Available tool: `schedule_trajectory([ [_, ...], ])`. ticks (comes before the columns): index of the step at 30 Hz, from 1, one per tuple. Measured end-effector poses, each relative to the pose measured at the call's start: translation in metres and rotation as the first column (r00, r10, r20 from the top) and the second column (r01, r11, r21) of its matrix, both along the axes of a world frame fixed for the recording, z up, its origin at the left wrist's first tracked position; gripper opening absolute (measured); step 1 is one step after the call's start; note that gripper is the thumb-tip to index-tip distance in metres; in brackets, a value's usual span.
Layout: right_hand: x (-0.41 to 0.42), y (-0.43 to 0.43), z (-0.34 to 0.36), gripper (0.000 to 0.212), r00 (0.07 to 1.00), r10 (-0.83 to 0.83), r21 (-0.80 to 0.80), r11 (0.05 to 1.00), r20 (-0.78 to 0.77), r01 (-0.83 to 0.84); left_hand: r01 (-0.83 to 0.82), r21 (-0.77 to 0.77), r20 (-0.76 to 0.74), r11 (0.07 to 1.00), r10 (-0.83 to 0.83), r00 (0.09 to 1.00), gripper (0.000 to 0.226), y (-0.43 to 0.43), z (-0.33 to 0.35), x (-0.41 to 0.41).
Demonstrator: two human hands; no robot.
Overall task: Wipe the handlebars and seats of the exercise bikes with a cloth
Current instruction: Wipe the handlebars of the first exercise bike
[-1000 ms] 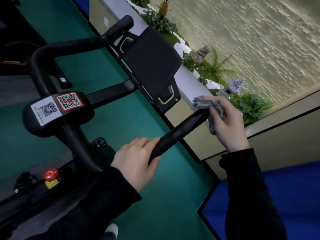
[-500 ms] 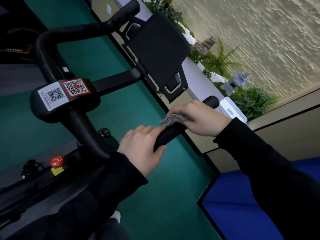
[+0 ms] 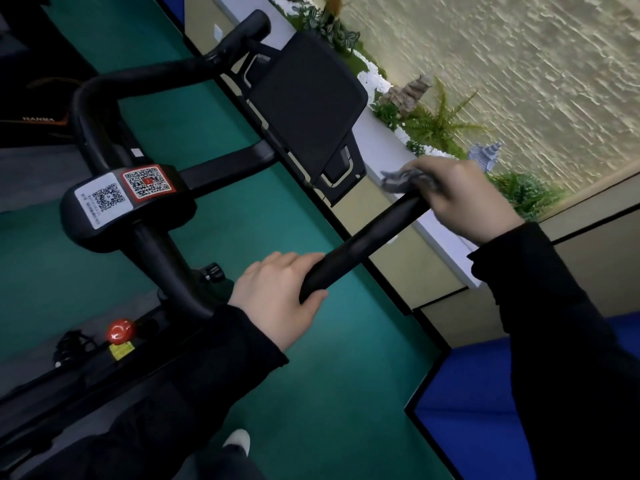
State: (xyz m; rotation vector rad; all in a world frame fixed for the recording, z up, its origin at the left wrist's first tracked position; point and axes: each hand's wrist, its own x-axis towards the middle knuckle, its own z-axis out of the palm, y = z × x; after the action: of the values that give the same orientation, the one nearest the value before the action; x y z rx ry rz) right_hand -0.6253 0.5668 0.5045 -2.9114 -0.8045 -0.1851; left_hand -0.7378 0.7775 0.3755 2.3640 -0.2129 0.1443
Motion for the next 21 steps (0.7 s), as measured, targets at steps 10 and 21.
schedule_trajectory([
  [10,-0.033,-0.003,-0.066,0.026,0.896,-0.194,0.867,0.237,-0.399,0.438,-0.024,0.014,0.031,1.000,0.024,0.999,0.042,-0.001,0.001,-0.002],
  [21,-0.041,0.026,-0.081,0.025,0.812,-0.179,0.773,-0.471,-0.556,0.425,0.018,0.037,-0.007,0.999,-0.018,1.000,0.046,0.000,0.002,-0.001],
])
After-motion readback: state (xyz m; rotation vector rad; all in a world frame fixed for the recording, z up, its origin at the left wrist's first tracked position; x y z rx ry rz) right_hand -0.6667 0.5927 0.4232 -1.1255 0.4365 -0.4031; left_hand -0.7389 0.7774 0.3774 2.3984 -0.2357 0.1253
